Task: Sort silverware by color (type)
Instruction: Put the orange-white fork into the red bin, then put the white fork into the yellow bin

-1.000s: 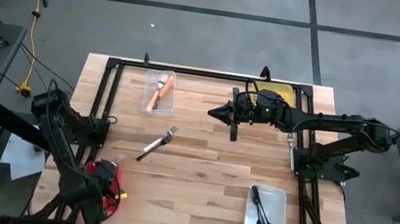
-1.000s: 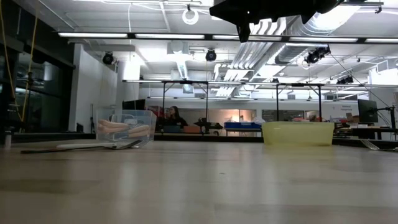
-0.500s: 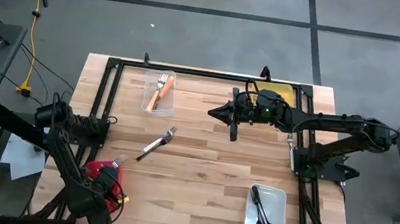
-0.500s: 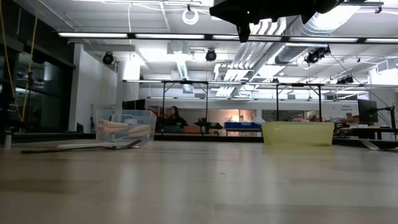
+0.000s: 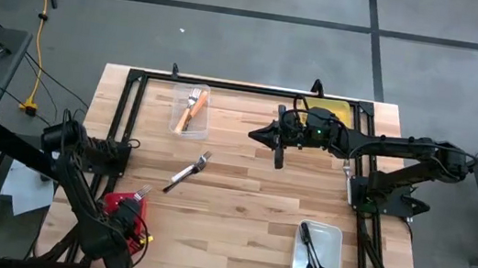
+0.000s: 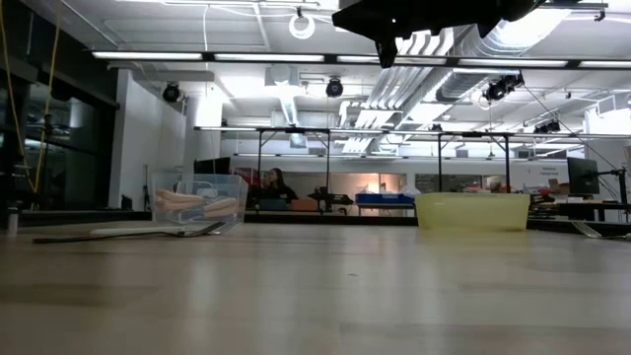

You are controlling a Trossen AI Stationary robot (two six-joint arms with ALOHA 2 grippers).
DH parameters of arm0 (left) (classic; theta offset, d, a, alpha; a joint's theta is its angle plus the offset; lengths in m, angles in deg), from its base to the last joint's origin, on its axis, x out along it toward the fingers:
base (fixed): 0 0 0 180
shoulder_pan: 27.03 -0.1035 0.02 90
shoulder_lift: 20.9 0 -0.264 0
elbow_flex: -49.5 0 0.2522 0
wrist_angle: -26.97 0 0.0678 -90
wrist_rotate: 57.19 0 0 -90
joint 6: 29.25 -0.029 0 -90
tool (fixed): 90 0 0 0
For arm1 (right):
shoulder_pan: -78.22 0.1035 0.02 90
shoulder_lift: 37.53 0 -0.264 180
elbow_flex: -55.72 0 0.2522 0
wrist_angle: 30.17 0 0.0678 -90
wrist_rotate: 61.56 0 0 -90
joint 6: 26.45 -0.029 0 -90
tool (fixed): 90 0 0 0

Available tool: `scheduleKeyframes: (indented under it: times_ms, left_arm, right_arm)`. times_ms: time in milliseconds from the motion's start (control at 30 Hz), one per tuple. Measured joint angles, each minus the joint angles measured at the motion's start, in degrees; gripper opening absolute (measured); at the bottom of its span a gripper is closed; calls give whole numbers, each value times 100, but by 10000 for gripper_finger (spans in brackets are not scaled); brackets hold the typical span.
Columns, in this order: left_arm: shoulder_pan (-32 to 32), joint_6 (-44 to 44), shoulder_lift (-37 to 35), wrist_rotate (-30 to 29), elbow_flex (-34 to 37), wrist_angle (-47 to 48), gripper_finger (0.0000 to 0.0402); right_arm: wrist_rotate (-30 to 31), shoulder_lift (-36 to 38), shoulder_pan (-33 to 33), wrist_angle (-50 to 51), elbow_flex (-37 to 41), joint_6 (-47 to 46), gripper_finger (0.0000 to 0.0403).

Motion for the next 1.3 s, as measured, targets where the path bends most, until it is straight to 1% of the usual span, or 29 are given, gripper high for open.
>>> scheduleKeyframes:
  times_ms: [233,367,400,467,533,600,633,700,767,833,900,967,1033,1133,1233,1300]
  left_arm:
    - [-4,-4,-459,-147,-2,215,132]
    - [-53,0,-1038,-582,-2,565,152]
    - [-87,-2,-1201,-789,-2,663,156]
    - [-212,-26,-1542,-1418,-2,881,162]
    - [-431,-311,-1850,-2261,-2,1004,168]
    - [-735,-815,-2126,-3202,-2,978,171]
    - [-935,-1113,-2250,-3616,-2,958,172]
    - [-1433,-1836,-2454,-4216,-2,829,173]
    - [-1994,-2798,-2571,-4556,-2,551,172]
    - [-2577,-3907,-2638,-4744,-2,198,169]
    - [-3153,-5064,-2666,-4718,-2,-352,167]
    - [-3704,-6377,-2678,-4391,49,-1187,164]
    - [-4180,-7704,-2678,-3793,241,-2355,162]
    - [-4757,-9336,-2676,-2574,707,-4235,161]
    - [-5241,-10130,-2671,-1423,1202,-5793,161]
    - [-5509,-10263,-2699,-945,1446,-6500,161]
  right_arm:
    - [3,0,-1,1,-1,1,0]
    - [4,0,-1,0,-1,2,0]
    - [4,0,0,0,-2,2,0]
    - [7,0,-1,1,-1,2,0]
    - [7,0,0,0,-1,2,0]
    - [7,0,0,1,-1,4,0]
    - [7,0,-1,1,-2,19,0]
    - [8,0,-1,0,0,44,0]
    - [7,-2,-1,0,-2,43,0]
    - [7,0,-1,0,-2,20,0]
    - [7,-2,-1,0,-2,17,0]
    - [7,-2,1,0,-2,10,0]
    - [7,-2,-1,0,0,2,0]
    - [7,-2,1,0,-2,2,0]
    - [5,-2,-2,8,-2,29,0]
    - [-6,6,-35,29,0,26,0]
